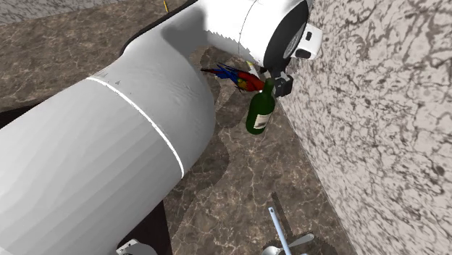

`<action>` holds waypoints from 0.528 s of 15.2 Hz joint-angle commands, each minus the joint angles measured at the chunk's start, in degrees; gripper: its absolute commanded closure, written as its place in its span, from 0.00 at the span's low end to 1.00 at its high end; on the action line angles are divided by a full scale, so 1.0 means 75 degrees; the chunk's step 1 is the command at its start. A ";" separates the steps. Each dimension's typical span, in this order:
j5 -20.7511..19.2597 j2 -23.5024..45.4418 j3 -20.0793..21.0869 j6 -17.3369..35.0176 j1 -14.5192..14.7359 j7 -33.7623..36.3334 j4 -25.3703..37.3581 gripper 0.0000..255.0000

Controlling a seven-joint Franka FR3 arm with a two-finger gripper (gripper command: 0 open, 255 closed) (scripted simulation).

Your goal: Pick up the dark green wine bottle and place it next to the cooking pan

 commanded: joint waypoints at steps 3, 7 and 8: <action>-0.0077 0.0154 -0.0033 0.0336 0.0009 0.0052 -0.0190 0.00; -0.0088 0.0174 -0.0038 0.0385 0.0010 0.0059 -0.0221 0.00; -0.0088 0.0174 -0.0038 0.0385 0.0010 0.0059 -0.0221 0.00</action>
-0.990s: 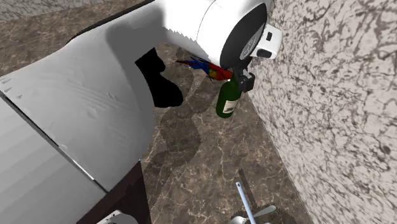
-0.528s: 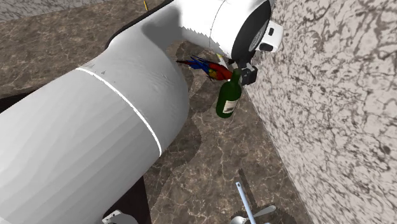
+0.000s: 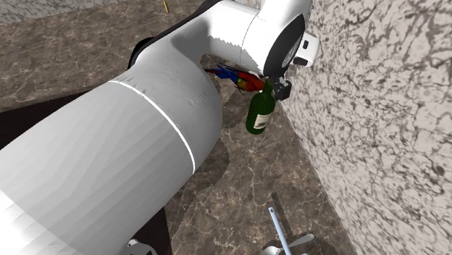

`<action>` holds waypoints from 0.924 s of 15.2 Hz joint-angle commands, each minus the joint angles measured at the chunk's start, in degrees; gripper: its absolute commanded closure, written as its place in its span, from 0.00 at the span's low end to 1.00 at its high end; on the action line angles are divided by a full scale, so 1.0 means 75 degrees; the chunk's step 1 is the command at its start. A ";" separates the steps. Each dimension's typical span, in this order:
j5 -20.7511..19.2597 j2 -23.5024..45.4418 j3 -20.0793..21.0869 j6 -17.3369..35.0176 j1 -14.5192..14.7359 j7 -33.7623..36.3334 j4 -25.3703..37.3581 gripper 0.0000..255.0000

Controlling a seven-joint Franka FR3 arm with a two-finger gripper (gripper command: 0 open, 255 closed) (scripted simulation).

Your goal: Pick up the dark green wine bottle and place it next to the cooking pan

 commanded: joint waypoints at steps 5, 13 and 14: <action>-0.0002 0.0003 0.0000 0.0005 0.0001 0.0002 -0.0001 1.00; -0.0002 0.0003 0.0000 0.0005 0.0001 0.0002 -0.0001 1.00; 0.0012 -0.0015 0.0006 -0.0088 0.0003 -0.0012 0.0076 1.00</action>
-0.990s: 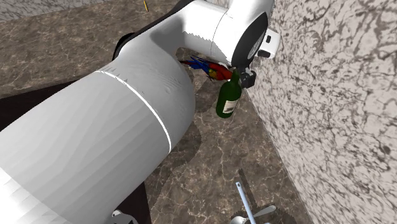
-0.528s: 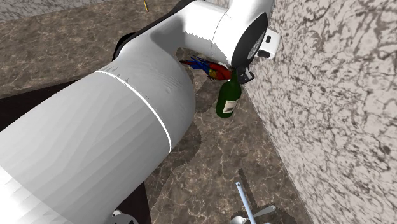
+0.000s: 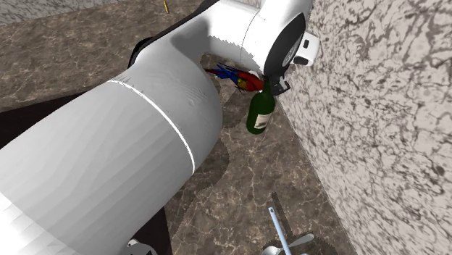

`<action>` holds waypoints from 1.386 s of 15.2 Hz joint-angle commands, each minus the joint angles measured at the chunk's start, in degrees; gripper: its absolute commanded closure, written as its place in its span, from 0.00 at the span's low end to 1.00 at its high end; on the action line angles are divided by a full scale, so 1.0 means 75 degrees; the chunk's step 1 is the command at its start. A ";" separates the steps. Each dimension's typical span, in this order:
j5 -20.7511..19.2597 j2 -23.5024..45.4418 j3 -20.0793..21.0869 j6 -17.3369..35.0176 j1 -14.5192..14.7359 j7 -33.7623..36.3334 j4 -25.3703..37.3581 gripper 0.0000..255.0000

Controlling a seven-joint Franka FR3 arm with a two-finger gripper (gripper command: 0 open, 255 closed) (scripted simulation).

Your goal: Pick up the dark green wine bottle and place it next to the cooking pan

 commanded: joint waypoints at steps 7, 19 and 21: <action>0.0077 -0.0093 0.0039 -0.0728 0.0034 -0.0091 0.0650 1.00; 0.0078 0.0014 0.0070 -0.2010 0.0179 -0.0197 0.2043 1.00; 0.0067 0.0050 0.0071 -0.2171 0.0207 -0.0206 0.2240 1.00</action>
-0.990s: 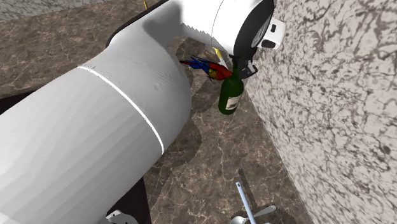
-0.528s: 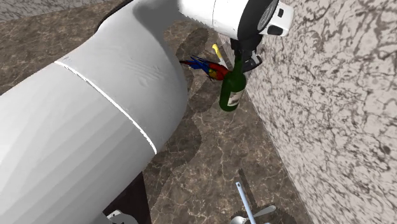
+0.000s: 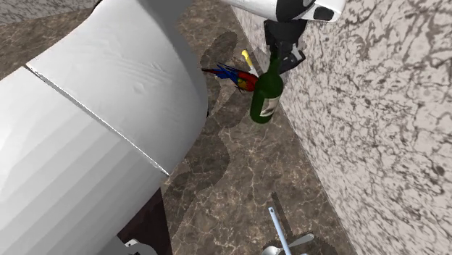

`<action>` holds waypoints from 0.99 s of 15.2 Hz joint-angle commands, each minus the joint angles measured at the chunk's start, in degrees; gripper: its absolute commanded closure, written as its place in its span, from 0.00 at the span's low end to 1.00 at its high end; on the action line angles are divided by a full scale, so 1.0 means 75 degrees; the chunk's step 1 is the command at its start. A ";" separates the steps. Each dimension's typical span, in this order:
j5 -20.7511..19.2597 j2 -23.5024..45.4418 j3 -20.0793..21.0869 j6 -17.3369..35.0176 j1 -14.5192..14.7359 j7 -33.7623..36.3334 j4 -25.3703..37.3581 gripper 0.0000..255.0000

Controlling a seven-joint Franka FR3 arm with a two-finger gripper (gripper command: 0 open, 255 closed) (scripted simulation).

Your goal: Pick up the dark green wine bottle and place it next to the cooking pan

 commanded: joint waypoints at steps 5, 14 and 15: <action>0.0637 -0.1458 -0.0054 0.0075 -0.0698 -0.0637 -0.1386 1.00; 0.1611 -0.3696 -0.0655 -0.0261 -0.1490 -0.2063 -0.3077 1.00; 0.1684 -0.3907 -0.0751 -0.0337 -0.1548 -0.2225 -0.3202 1.00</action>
